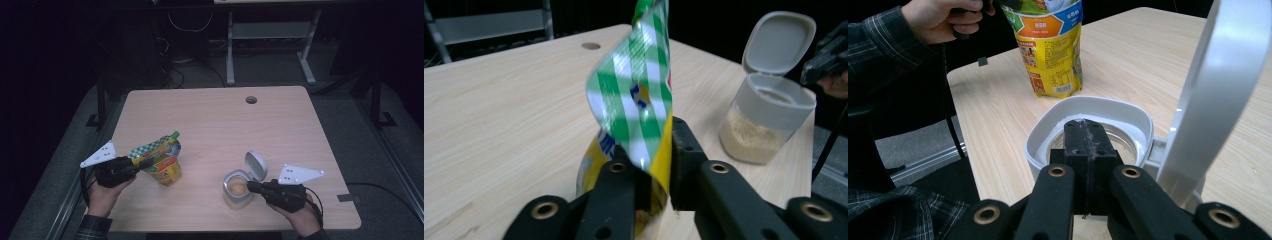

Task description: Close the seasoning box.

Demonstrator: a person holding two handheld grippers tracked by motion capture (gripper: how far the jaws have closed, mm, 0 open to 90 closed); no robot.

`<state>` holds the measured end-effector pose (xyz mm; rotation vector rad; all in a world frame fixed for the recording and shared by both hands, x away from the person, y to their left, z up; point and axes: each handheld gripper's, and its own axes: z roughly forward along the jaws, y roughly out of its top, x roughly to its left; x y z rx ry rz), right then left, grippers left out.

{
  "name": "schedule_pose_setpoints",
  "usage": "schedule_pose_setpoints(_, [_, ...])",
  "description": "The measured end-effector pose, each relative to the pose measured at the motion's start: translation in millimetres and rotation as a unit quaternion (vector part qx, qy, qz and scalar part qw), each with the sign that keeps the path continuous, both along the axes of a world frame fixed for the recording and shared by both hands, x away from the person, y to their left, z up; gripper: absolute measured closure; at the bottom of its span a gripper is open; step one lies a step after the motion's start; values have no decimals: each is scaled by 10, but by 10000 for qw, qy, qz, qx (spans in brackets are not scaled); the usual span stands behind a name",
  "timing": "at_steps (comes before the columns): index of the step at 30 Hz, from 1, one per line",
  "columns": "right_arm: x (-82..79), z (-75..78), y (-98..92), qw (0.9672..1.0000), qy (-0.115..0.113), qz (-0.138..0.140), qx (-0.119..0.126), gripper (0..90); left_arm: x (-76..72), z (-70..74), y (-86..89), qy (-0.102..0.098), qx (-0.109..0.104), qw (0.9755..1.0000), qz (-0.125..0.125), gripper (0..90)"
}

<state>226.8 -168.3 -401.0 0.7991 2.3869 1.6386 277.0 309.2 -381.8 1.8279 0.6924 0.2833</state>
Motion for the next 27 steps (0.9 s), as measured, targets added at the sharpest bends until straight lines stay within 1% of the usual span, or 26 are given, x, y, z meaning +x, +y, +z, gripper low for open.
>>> schedule_pose_setpoints(2, [-10,-10,-16,10000,13,-5,-24,898,-26,-12,6,11,53,10000,8,746])
schedule_pose_setpoints(3, [-15,-14,-21,10000,23,-18,-25,898,-50,-21,11,43,77,10000,41,727])
schedule_pose_setpoints(4, [-19,-15,-34,10000,19,-16,-26,898,-66,-24,23,69,146,9999,44,689])
schedule_pose_setpoints(5, [-27,-13,-46,10000,21,-33,-28,898,-87,-32,30,111,153,9998,61,659])
schedule_pose_setpoints(6, [-34,-12,-59,10000,16,-42,-14,898,-97,-39,44,109,203,9997,49,629])
schedule_pose_setpoints(7, [-35,-13,-71,10000,-14,-45,-19,898,-119,-55,57,155,235,9996,95,605])
schedule_pose_setpoints(8, [-41,-17,-92,10000,-35,-64,-25,898,-133,-70,71,221,285,9993,100,564])
schedule_pose_setpoints(10, [-51,-26,-126,10000,-20,-94,-25,898,-156,-111,88,302,380,9988,87,523])
schedule_pose_setpoints(11, [-57,-29,-140,9999,-12,-108,-27,898,-175,-143,95,372,469,9982,105,499])
schedule_pose_setpoints(13, [-69,-35,-178,9999,-14,-144,-26,898,-203,-187,103,454,584,9972,102,450])
schedule_pose_setpoints(15, [-79,-38,-230,9998,-12,-203,-35,898,-241,-241,106,496,698,9962,150,405])
schedule_pose_setpoints(17, [-80,-43,-270,9996,-19,-265,-79,898,-276,-282,111,551,773,9953,192,371])
schedule_pose_setpoints(19, [-80,-49,-322,9994,12,-344,-53,898,-303,-307,118,574,864,9944,209,340])
schedule_pose_setpoints(22, [-70,-52,-391,9990,-2,-443,-69,898,-346,-353,120,577,893,9940,244,289])
schedule_pose_setpoints(27, [-29,-49,-497,9979,-56,-647,-62,898,-405,-433,88,621,1006,9927,240,250])
